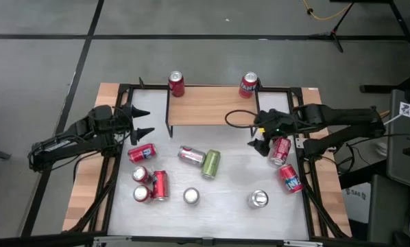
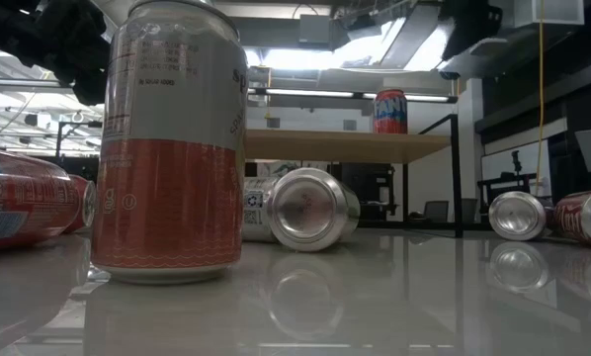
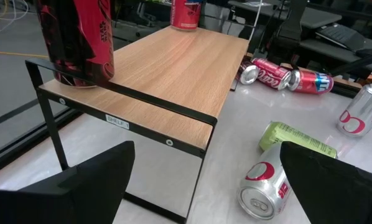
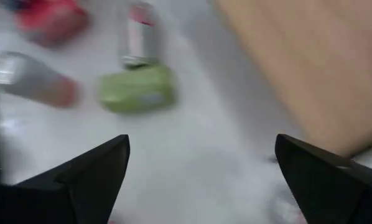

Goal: Place canned beverage on shelf
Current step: Put the orange white soda can on the shelf

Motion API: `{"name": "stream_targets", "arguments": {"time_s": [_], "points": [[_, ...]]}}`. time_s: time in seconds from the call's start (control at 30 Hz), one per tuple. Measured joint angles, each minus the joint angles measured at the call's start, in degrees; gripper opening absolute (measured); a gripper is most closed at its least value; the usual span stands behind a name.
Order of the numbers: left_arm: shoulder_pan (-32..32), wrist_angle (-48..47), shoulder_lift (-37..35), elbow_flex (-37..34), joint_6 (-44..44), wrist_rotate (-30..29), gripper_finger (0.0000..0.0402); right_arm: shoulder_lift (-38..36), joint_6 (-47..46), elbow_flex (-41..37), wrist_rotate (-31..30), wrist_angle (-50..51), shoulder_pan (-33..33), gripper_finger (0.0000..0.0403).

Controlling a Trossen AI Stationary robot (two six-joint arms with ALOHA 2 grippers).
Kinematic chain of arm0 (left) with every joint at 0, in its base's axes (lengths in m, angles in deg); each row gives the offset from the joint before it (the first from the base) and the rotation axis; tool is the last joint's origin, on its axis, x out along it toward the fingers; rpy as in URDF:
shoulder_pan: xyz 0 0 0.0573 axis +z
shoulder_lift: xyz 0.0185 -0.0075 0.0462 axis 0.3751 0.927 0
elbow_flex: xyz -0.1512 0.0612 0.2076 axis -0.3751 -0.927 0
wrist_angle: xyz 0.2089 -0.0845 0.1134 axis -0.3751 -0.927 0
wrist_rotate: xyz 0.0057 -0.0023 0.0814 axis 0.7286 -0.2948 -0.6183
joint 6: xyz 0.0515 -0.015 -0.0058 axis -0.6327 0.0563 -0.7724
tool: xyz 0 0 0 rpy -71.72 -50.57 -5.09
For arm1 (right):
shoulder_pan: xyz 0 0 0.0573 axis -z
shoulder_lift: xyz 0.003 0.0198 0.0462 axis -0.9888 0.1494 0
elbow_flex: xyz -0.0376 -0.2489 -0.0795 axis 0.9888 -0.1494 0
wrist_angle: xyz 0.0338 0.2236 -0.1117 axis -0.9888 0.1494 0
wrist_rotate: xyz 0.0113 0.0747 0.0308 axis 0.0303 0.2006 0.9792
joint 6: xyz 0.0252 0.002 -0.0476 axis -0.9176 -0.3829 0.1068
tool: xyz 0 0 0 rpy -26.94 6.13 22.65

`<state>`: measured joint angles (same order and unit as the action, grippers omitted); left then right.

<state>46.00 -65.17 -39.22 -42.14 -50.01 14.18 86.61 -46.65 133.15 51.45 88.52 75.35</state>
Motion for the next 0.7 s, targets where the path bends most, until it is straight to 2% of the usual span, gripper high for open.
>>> {"name": "stream_targets", "arguments": {"time_s": [0.1,0.2,0.43,0.7], "points": [[0.0,0.0,0.0,0.0,0.0,0.0,0.0396,0.0,0.0,-1.4,5.1,-7.8,-1.8,0.0390],[0.0,0.0,0.0,0.0,0.0,0.0,0.0396,0.3,0.1,-1.9,5.8,-13.0,-5.4,0.0390],[0.0,0.0,0.0,0.0,0.0,0.0,0.0396,0.7,0.0,-1.9,2.6,-15.8,-14.9,0.0390],[0.0,0.0,0.0,0.0,0.0,0.0,0.0396,2.6,0.0,-1.9,2.4,-21.2,-21.3,0.0390]]}}
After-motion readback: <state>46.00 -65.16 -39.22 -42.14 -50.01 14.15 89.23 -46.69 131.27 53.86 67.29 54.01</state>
